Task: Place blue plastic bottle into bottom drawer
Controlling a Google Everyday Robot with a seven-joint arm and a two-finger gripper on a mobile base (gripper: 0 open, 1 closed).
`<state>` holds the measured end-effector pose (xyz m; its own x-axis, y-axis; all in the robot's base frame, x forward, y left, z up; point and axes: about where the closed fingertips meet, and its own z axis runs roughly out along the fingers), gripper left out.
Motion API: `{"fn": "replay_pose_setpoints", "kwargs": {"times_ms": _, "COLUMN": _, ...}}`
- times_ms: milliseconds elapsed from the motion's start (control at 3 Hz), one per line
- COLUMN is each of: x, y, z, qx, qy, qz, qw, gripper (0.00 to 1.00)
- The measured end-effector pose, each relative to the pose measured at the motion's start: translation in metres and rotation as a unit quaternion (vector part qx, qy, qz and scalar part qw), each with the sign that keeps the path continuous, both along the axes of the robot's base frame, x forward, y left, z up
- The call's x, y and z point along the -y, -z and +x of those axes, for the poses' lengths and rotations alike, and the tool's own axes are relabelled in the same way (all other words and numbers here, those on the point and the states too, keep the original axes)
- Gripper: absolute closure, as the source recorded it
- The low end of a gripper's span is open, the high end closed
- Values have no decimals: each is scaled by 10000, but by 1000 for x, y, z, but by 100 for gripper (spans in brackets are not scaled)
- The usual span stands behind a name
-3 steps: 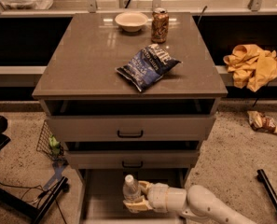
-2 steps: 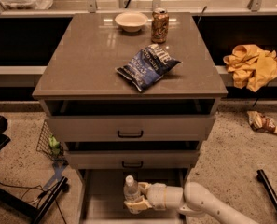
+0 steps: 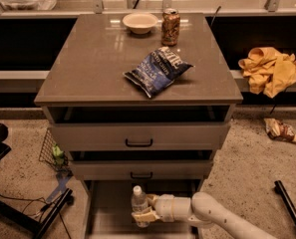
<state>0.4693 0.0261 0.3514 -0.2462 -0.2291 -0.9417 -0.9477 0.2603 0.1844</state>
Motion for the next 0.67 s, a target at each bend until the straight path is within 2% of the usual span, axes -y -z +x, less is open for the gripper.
{"fn": "replay_pose_setpoints", "kwargs": {"times_ms": 333, "x": -15, "y": 10, "z": 1, "qx": 63, "qy": -137, "qz": 109, "qw": 9998, "gripper": 100}}
{"fn": "replay_pose_setpoints", "kwargs": {"times_ms": 667, "x": -43, "y": 33, "z": -2, "qx": 256, "qy": -523, "qz": 276, "qw": 9979, "gripper": 100}}
